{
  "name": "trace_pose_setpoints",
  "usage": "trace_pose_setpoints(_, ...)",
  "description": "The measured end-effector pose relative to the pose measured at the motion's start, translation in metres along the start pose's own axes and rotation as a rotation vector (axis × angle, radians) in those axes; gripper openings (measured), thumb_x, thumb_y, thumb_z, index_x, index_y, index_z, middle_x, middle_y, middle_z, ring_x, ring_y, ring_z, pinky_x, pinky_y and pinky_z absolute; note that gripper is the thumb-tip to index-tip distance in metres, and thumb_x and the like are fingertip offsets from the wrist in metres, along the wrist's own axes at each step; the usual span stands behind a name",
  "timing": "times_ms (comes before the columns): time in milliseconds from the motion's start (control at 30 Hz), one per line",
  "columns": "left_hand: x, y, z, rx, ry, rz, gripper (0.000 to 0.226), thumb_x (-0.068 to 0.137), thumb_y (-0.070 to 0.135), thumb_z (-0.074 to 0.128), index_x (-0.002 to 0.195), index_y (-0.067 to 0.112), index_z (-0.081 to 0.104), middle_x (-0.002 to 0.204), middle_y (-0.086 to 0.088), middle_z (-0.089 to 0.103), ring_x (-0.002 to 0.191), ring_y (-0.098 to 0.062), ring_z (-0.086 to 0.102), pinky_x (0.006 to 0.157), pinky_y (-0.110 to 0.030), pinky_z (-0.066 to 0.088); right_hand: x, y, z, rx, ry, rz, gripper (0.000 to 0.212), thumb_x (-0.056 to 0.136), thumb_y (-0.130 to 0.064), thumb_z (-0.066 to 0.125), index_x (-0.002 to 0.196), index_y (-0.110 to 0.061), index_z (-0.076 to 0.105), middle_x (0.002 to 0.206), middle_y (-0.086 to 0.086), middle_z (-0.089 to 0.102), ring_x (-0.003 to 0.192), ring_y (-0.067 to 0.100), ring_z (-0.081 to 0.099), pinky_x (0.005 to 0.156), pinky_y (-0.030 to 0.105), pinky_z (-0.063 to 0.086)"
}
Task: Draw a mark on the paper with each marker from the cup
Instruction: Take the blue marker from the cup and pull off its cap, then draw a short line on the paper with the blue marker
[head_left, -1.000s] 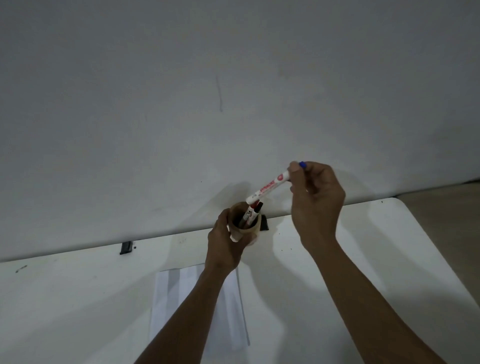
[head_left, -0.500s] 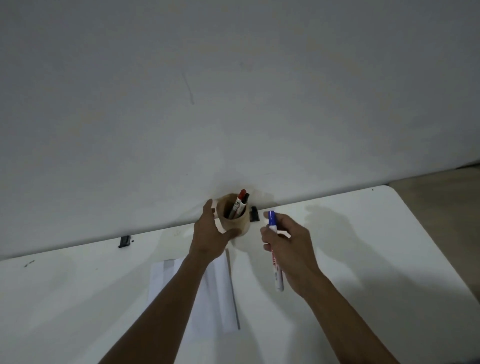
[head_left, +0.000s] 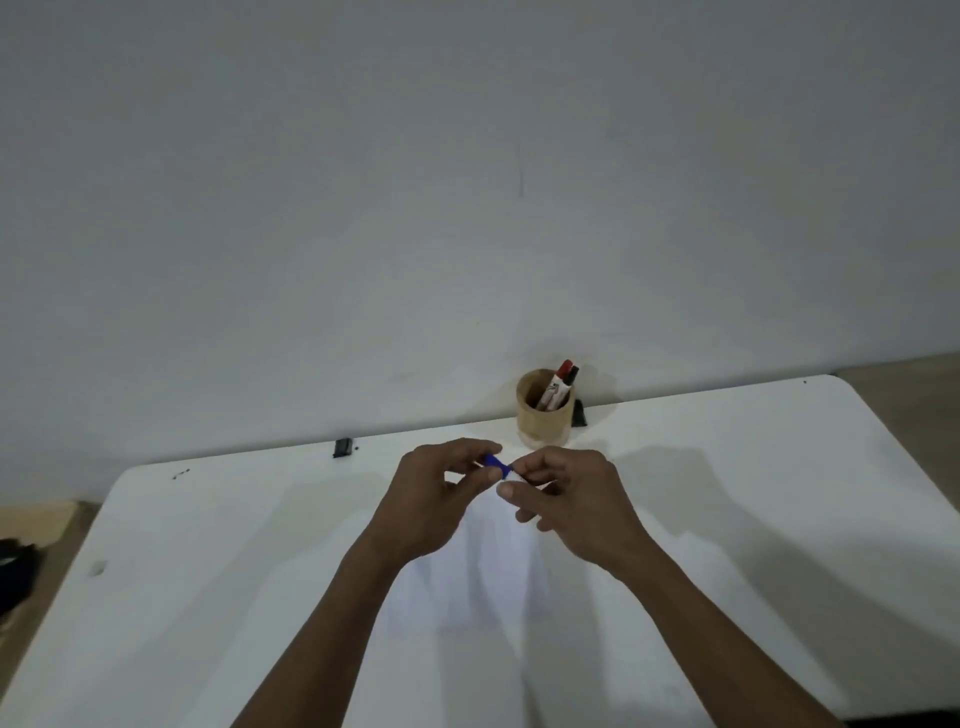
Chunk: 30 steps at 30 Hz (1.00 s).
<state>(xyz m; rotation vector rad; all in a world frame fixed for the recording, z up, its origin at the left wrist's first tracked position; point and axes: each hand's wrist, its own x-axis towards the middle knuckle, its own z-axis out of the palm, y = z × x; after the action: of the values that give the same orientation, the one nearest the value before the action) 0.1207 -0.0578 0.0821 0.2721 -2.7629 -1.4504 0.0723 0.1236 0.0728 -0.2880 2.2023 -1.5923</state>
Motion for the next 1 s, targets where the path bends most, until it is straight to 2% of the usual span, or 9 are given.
trace_pose_setpoints(133, -0.026, -0.018, -0.029, -0.119, 0.033, -0.048, 0.008, 0.086, 0.011, 0.073, 0.092, 0.017, 0.076, 0.081, 0.006, 0.076, 0.076, -0.008, 0.070, 0.072, -0.025, 0.061, -0.011, -0.016, 0.022, -0.120, -0.107, -0.009, 0.023, 0.074, -0.029, 0.090, 0.092, -0.020, 0.079, 0.082, 0.001, 0.077, 0.058, 0.012, 0.073, 0.054, 0.026, 0.054)
trace_pose_setpoints(267, -0.055, -0.042, -0.056, -0.255, 0.106, -0.089, 0.010, 0.086, 0.003, 0.072, 0.089, 0.012, 0.075, 0.076, -0.002, 0.075, 0.069, -0.013, 0.068, 0.070, -0.024, 0.059, -0.023, -0.026, 0.032, -0.157, -0.111, 0.033, 0.021, 0.074, -0.022, 0.090, 0.090, -0.016, 0.079, 0.076, 0.003, 0.079, 0.059, 0.012, 0.070, 0.053, 0.021, 0.051)
trace_pose_setpoints(367, -0.075, -0.057, -0.066, -0.239, 0.124, -0.071, 0.015, 0.088, 0.005, 0.070, 0.092, 0.018, 0.075, 0.076, 0.002, 0.074, 0.069, -0.014, 0.068, 0.069, -0.024, 0.060, -0.038, -0.034, 0.045, 0.064, -0.048, 0.057, 0.022, 0.074, -0.013, 0.090, 0.091, -0.006, 0.077, 0.073, 0.010, 0.078, 0.060, 0.017, 0.072, 0.055, 0.023, 0.055)
trace_pose_setpoints(467, -0.091, -0.067, -0.068, -0.172, 0.153, -0.021, 0.017, 0.087, 0.010, 0.073, 0.093, 0.026, 0.074, 0.077, 0.009, 0.073, 0.068, -0.007, 0.066, 0.065, -0.014, 0.054, -0.048, -0.034, 0.073, 0.394, 0.086, 0.109, 0.025, 0.073, -0.006, 0.087, 0.093, -0.001, 0.074, 0.071, 0.013, 0.076, 0.060, 0.021, 0.071, 0.058, 0.026, 0.059)
trace_pose_setpoints(567, -0.101, -0.077, -0.072, -0.165, 0.208, 0.001, 0.014, 0.086, 0.013, 0.074, 0.092, 0.025, 0.075, 0.077, 0.010, 0.071, 0.066, -0.005, 0.064, 0.063, -0.012, 0.051, -0.057, -0.033, 0.107, 0.755, 0.123, 0.195, 0.031, 0.068, -0.012, 0.084, 0.094, -0.001, 0.073, 0.074, 0.011, 0.072, 0.063, 0.018, 0.068, 0.061, 0.025, 0.059)
trace_pose_setpoints(633, -0.105, -0.081, -0.075, -0.172, 0.204, -0.003, 0.010, 0.088, 0.014, 0.073, 0.091, 0.023, 0.076, 0.079, 0.009, 0.072, 0.066, -0.005, 0.064, 0.063, -0.015, 0.053, -0.061, -0.032, 0.127, 0.841, 0.111, 0.222, 0.024, 0.074, -0.016, 0.080, 0.094, -0.004, 0.074, 0.078, 0.009, 0.073, 0.068, 0.016, 0.069, 0.066, 0.026, 0.059)
trace_pose_setpoints(767, -0.107, -0.087, -0.082, -0.171, 0.135, -0.050, 0.010, 0.090, 0.014, 0.071, 0.084, 0.020, 0.076, 0.072, 0.008, 0.070, 0.057, -0.003, 0.062, 0.059, -0.011, 0.049, -0.056, -0.027, 0.151, 0.682, 0.104, 0.185, 0.015, 0.094, -0.018, 0.069, 0.089, -0.004, 0.075, 0.080, 0.011, 0.075, 0.074, 0.021, 0.068, 0.074, 0.031, 0.058)
trace_pose_setpoints(900, -0.101, -0.108, -0.095, -0.208, 0.102, -0.183, 0.020, 0.091, 0.016, 0.070, 0.072, 0.020, 0.073, 0.063, 0.002, 0.069, 0.050, -0.007, 0.060, 0.058, -0.018, 0.051, -0.032, -0.021, 0.139, 0.651, 0.158, 0.143, 0.016, 0.097, -0.011, 0.063, 0.088, -0.003, 0.073, 0.076, 0.010, 0.076, 0.067, 0.019, 0.065, 0.065, 0.024, 0.058)
trace_pose_setpoints(1000, -0.090, -0.128, -0.105, -0.144, 0.121, -0.290, 0.015, 0.088, 0.015, 0.072, 0.074, 0.016, 0.075, 0.066, -0.006, 0.072, 0.050, -0.008, 0.060, 0.059, -0.021, 0.051, -0.009, -0.014, 0.115, 0.681, 0.189, 0.132, 0.012, 0.095, -0.010, 0.065, 0.089, -0.002, 0.073, 0.076, 0.010, 0.076, 0.066, 0.018, 0.067, 0.064, 0.022, 0.059)
